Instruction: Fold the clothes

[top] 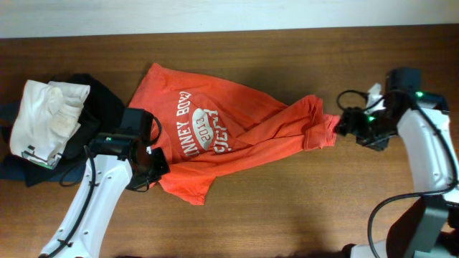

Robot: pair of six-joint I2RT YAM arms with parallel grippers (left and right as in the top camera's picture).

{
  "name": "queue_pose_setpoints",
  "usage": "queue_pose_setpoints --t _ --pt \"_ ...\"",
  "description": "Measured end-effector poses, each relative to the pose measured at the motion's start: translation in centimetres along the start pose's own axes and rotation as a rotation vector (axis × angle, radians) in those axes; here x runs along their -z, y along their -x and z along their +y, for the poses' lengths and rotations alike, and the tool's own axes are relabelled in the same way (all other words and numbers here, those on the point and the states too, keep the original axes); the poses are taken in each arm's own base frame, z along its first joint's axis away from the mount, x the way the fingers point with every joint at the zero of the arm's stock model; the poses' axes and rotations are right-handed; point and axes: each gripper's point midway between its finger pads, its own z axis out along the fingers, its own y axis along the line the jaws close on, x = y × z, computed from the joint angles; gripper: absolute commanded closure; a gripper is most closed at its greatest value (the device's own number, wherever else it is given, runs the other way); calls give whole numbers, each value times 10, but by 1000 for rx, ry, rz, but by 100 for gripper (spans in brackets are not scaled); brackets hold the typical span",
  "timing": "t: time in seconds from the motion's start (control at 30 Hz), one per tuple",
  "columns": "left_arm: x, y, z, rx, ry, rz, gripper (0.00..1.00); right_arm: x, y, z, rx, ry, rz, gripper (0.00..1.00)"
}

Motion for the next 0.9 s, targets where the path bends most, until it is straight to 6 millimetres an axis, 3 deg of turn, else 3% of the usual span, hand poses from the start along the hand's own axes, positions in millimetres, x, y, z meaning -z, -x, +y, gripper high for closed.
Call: queue_pose_setpoints --t 0.1,0.2,0.23,0.37,0.53,0.6,0.7,0.73,0.77,0.8,0.9 --pt "0 0 0 0 0 0 99 -22 -18 19 133 -43 53 39" --pt "0 0 0 0 0 -1 99 -43 -31 20 308 -214 101 38" --pt "0 1 0 0 -1 -3 99 -47 -33 19 387 -287 112 34" --pt "0 3 -2 0 -7 -13 99 -51 -36 26 642 -494 114 23" --pt "0 6 -3 -1 -13 -26 99 -62 -45 32 844 -554 177 27" --pt "0 6 -3 -1 -14 -26 99 -70 -44 29 864 -566 201 42" --pt "0 7 -3 -1 -14 -27 99 -81 -28 30 855 -599 143 54" --pt "0 7 -3 -1 -14 -27 99 -82 -24 31 851 -607 122 64" --pt "0 7 -3 -1 -14 -26 99 -81 -23 30 851 -614 117 88" --pt "0 7 -3 -1 -14 -27 99 -81 -22 30 849 -619 115 96" --pt "0 7 -3 -1 -14 -27 99 -80 -21 29 848 -628 111 96"
